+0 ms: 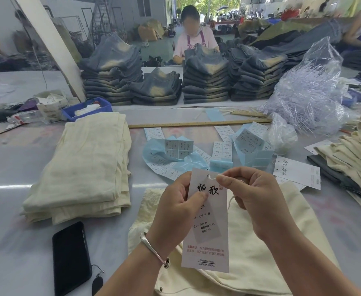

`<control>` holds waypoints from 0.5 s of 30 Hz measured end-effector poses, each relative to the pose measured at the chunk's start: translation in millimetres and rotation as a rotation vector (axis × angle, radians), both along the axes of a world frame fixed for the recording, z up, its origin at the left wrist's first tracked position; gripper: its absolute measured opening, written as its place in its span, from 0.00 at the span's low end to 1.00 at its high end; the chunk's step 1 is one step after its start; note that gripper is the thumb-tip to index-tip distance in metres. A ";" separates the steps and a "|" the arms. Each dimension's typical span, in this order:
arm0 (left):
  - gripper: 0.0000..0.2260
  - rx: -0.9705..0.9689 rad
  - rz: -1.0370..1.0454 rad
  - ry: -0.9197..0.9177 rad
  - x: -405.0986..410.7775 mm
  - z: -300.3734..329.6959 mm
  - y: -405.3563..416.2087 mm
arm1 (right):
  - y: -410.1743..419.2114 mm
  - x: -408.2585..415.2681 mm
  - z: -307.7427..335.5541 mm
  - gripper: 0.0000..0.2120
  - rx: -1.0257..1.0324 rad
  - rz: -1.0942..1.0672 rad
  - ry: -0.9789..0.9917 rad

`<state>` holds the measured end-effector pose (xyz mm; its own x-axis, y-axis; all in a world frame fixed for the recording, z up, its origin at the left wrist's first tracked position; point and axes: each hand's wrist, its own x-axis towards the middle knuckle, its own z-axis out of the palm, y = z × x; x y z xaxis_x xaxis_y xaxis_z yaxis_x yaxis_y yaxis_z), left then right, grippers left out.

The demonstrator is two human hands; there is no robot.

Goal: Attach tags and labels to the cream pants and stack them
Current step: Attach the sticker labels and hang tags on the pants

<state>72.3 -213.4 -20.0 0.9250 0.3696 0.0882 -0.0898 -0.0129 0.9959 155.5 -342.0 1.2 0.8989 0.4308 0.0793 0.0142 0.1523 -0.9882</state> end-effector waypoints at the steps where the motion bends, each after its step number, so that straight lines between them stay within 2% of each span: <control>1: 0.11 -0.003 -0.001 -0.001 -0.1 0.3 0.3 | 0.3 -0.3 -0.8 0.04 0.002 -0.003 0.009; 15: 0.11 -0.028 -0.026 -0.016 -2.0 0.9 -3.3 | 1.0 2.5 -0.4 0.05 0.043 -0.060 0.030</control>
<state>70.3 -216.7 -19.2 0.9330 0.3476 0.0931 -0.1057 0.0174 0.9942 158.0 -341.0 0.9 0.9253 0.3728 0.0692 -0.0050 0.1946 -0.9809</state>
